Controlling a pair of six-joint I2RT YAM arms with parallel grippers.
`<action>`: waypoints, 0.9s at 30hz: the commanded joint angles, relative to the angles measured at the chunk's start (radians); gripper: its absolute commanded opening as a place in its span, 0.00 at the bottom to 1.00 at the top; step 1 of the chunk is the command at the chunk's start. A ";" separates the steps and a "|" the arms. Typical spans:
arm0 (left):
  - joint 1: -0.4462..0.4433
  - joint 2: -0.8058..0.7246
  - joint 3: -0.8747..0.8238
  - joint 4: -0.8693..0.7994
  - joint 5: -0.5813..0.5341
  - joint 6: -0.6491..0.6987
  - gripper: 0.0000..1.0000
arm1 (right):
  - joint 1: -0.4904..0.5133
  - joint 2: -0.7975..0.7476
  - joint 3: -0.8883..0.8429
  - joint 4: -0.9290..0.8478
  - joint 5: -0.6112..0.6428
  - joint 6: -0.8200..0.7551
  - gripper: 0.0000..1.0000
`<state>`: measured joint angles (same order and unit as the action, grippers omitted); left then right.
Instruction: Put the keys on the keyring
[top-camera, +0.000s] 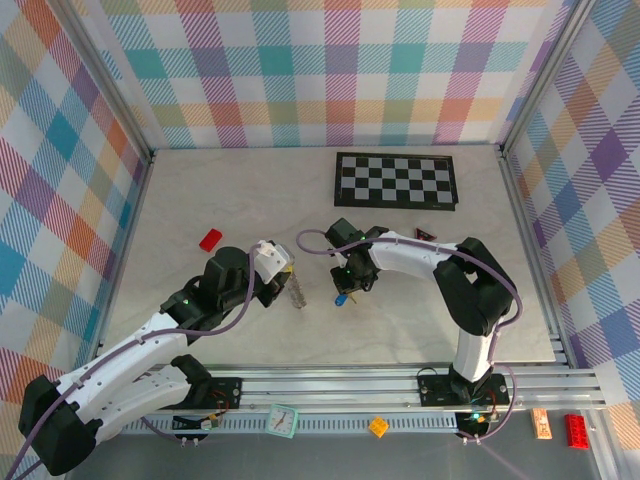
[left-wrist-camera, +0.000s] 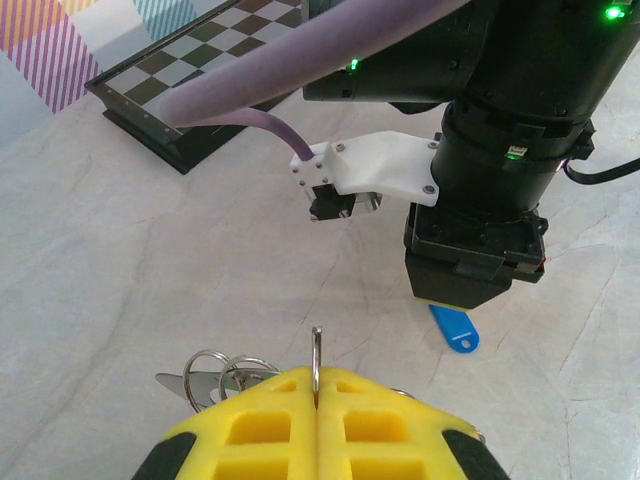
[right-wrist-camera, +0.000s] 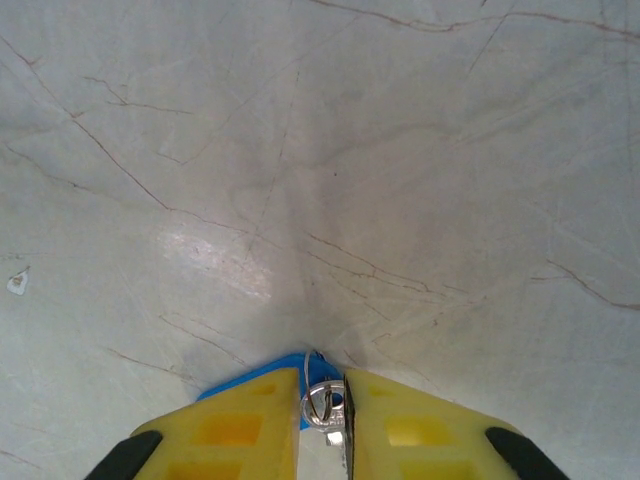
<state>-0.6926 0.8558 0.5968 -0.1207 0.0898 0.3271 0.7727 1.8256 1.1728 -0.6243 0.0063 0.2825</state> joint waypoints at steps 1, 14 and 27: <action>-0.005 -0.006 0.000 0.044 0.018 0.009 0.00 | 0.003 0.019 0.025 -0.026 -0.003 -0.002 0.18; -0.007 -0.002 -0.003 0.045 0.021 0.008 0.00 | 0.003 0.034 0.038 -0.031 0.000 -0.003 0.13; -0.007 -0.005 -0.003 0.044 0.020 0.009 0.00 | 0.003 0.023 0.042 -0.044 0.014 -0.005 0.12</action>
<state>-0.6926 0.8558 0.5968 -0.1207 0.0898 0.3294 0.7727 1.8515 1.1862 -0.6392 0.0139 0.2787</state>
